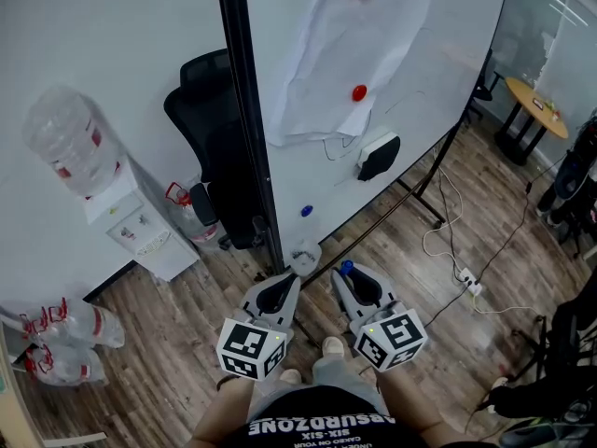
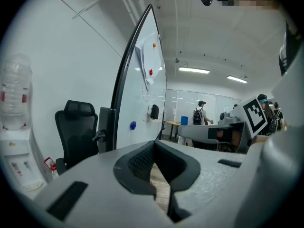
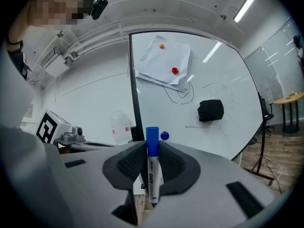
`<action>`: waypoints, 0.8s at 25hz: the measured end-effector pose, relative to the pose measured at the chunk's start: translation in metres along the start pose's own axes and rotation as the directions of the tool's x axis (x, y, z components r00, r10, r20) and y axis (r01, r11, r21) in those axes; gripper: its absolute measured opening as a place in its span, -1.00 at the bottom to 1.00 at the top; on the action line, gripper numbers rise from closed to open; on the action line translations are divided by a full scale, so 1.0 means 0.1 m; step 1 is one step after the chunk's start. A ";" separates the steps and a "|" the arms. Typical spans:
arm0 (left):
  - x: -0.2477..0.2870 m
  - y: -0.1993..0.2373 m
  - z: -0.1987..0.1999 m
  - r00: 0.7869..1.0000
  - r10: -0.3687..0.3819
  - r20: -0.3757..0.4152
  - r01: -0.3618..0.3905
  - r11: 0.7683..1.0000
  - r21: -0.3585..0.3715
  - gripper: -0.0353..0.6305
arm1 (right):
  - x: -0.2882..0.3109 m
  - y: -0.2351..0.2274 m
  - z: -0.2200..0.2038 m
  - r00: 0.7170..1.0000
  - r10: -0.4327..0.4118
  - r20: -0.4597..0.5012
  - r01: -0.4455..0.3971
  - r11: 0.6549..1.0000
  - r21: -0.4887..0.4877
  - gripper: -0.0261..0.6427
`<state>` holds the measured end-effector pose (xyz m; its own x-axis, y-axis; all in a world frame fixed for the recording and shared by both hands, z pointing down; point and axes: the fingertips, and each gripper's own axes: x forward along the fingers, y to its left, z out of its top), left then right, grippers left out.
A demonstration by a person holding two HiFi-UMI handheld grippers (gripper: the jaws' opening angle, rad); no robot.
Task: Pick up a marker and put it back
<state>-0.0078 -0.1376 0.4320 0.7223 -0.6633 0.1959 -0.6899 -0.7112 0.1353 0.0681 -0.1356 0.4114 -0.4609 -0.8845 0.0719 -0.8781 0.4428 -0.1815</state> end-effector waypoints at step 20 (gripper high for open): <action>-0.08 -0.15 -0.05 1.000 -0.031 -0.003 0.031 0.999 -0.020 -0.87 | -0.17 0.10 -0.29 0.998 -0.010 -0.070 0.012 1.000 0.021 -0.70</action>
<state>-0.0037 -0.1206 0.4330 0.7429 -0.6406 0.1944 -0.6684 -0.7262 0.1610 0.0628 -0.1121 0.4368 -0.4596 -0.8767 0.1419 -0.8805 0.4290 -0.2014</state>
